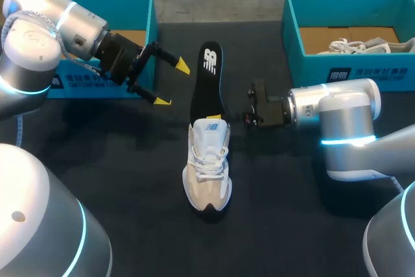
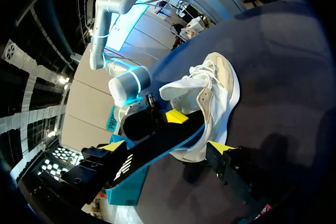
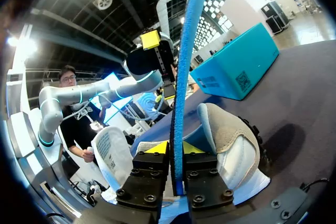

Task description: Take the shoe out of the shoebox, open the shoe tongue, remove and reinsert the insole, then place the shoe into the shoebox

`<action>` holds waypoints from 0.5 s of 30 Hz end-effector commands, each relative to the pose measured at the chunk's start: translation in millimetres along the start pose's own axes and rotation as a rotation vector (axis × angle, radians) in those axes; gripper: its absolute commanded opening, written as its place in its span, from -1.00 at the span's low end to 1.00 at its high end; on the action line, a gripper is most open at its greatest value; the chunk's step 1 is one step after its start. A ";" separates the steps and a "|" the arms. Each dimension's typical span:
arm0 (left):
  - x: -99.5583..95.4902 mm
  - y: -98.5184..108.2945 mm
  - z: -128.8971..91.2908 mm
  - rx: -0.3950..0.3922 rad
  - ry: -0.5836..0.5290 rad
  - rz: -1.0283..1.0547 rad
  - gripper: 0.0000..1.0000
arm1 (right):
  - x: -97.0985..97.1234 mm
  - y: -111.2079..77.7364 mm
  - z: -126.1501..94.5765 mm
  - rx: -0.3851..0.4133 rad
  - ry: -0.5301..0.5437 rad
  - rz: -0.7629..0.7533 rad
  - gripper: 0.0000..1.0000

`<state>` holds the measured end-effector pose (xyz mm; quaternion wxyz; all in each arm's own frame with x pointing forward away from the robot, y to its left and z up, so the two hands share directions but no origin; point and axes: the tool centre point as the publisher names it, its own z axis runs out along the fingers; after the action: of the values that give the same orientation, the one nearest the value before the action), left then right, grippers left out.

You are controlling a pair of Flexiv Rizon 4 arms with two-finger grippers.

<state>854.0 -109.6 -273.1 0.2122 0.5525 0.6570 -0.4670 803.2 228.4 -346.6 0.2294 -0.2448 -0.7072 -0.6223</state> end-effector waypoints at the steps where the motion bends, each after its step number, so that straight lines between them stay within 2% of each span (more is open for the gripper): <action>1: 1.4 -1.7 0.9 -0.004 -0.001 0.002 1.00 | 0.2 0.0 0.5 0.000 -0.005 -0.004 -0.60; 15: 4.1 -3.7 2.6 -0.001 -0.004 -0.003 1.00 | 2.3 20.8 -4.4 -0.003 -0.011 -0.059 -0.51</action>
<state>850.4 -109.8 -275.8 0.2114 0.5509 0.6569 -0.4694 812.5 226.8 -332.5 0.2071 -0.2287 -0.7119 -0.6308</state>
